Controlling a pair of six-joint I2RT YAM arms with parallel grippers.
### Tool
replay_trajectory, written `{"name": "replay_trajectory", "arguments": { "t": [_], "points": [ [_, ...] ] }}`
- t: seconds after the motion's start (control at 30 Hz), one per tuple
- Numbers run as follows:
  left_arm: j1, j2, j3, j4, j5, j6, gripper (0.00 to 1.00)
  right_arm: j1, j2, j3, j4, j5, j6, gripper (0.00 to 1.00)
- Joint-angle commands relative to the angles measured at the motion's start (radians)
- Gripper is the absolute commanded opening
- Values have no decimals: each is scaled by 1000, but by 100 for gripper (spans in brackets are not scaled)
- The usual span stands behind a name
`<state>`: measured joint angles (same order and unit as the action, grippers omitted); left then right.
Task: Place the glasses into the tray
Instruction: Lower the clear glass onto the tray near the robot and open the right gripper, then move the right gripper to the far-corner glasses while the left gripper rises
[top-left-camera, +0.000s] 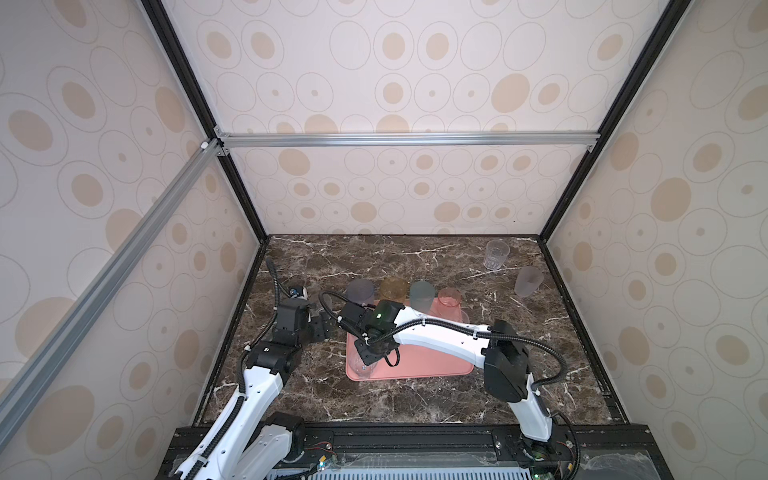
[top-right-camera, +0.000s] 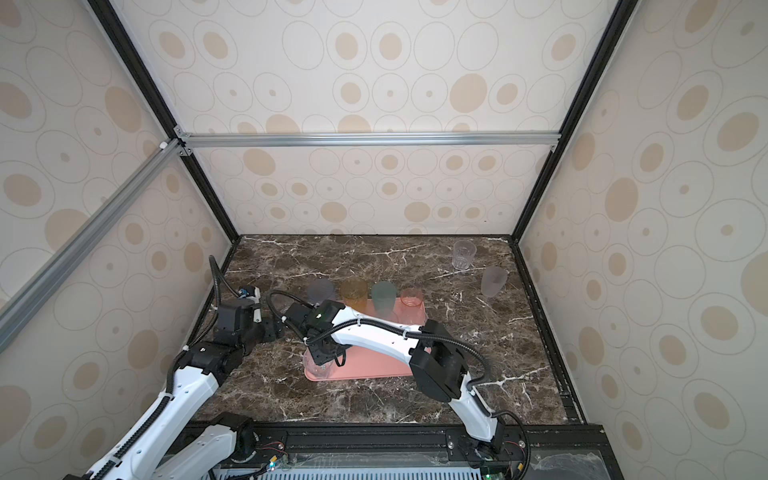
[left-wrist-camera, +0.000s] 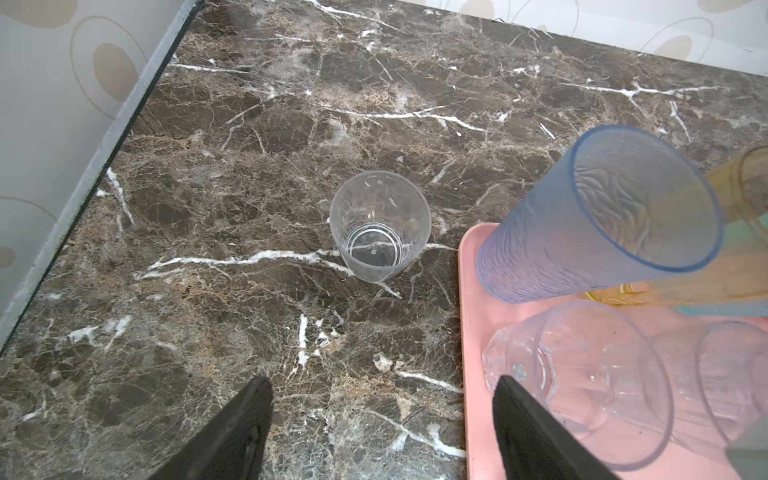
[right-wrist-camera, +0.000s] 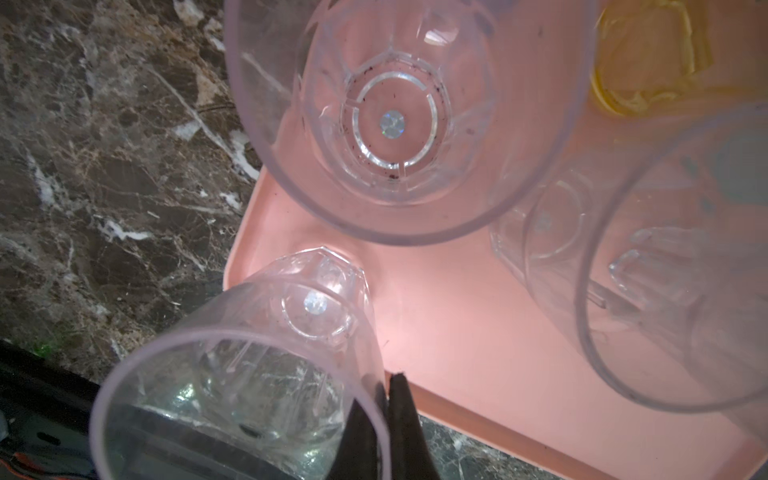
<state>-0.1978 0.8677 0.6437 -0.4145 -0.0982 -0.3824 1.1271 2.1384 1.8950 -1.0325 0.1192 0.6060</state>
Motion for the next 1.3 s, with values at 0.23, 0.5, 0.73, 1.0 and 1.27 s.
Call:
{"name": "replay_trajectory", "arguments": {
  "t": [0.23, 0.5, 0.73, 1.0, 1.27],
  "points": [
    [23, 8, -10, 32, 17, 5, 83, -13, 50, 43, -9, -42, -2, 6],
    [25, -8, -7, 29, 7, 3, 82, -18, 15, 84, -37, -69, -30, 32],
    [24, -42, 55, 47, 38, 19, 82, -91, -148, 27, -2, -83, -47, 35],
    [17, -149, 75, 269, 127, -16, 80, -260, -391, -167, 125, -66, -2, 34],
    [-134, -89, 78, 416, 74, -28, 78, -399, -596, -421, 325, -10, 113, 34]
  ]
}}
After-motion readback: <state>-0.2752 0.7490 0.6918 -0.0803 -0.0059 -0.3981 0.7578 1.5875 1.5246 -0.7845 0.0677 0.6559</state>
